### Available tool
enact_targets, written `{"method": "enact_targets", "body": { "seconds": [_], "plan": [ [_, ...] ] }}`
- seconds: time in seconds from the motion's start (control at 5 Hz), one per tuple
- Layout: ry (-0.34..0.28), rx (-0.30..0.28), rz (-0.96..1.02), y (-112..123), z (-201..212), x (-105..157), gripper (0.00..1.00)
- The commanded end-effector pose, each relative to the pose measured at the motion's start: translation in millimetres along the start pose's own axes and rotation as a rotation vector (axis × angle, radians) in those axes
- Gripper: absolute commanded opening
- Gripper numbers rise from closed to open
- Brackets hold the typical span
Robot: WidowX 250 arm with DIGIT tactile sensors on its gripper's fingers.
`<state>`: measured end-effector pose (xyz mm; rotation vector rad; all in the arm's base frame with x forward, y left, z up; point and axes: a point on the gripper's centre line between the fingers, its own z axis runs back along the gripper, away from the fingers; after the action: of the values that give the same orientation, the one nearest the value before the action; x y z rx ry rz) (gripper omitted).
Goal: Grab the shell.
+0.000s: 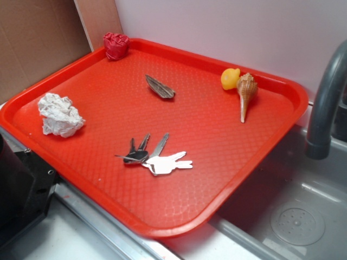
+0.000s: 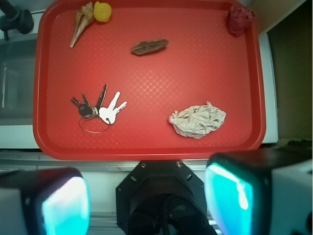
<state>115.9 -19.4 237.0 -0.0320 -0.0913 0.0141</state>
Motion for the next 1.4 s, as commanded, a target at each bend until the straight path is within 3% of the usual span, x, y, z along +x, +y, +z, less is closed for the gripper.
{"method": "enact_targets", "body": {
  "seconds": [0.0,0.2,0.4,1.0,1.2],
  "plan": [
    [0.0,0.0,0.0,0.0,0.0,0.0,1.0],
    [-0.108,0.005,0.193,-20.6,-34.6,36.2,1.0],
    [-0.181,-0.078,0.271,-34.3,-51.8,68.5,1.0],
    [-0.181,-0.078,0.271,-34.3,-51.8,68.5,1.0],
    [-0.128,-0.073,0.185,-46.4,-85.5,96.1,1.0]
  ]
}}
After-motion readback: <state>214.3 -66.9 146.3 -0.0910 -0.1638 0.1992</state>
